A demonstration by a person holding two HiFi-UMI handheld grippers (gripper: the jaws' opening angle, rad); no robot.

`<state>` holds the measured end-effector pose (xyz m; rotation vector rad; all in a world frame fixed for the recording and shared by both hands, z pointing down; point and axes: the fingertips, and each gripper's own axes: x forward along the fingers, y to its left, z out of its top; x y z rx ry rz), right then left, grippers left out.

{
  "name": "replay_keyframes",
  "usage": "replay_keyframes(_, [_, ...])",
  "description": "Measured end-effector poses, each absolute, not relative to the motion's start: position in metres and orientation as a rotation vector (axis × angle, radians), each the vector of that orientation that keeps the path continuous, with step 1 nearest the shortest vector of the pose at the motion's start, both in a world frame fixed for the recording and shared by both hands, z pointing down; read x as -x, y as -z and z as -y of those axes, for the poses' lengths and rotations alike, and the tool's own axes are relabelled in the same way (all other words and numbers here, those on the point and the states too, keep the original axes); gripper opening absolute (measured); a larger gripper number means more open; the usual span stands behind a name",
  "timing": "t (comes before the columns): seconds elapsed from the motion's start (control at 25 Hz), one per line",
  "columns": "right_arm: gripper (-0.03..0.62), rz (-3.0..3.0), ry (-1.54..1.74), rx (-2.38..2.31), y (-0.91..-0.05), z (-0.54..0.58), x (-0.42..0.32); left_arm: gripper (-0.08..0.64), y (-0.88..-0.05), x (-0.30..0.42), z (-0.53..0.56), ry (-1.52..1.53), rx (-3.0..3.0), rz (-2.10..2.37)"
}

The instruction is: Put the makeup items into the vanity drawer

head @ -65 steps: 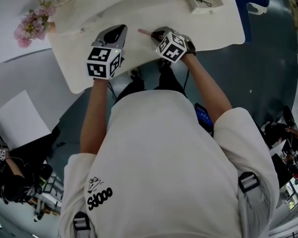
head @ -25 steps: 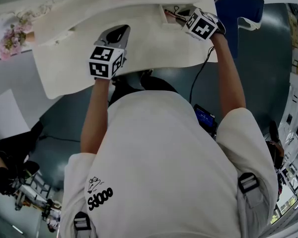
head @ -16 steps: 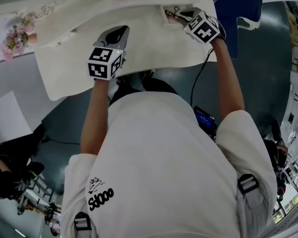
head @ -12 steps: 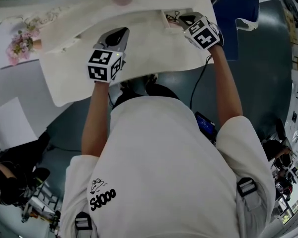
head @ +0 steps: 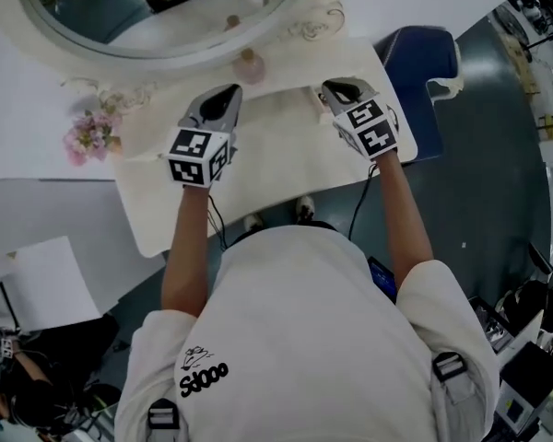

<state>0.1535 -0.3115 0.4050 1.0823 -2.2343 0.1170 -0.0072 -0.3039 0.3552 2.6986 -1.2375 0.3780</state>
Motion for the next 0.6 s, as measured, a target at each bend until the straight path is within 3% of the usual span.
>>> replay_keyframes(0.6, [0.002, 2.406, 0.283, -1.349, -0.238, 0.291, -0.106, 0.018, -0.213, 0.036, 0.287, -0.135, -2.974, 1.33])
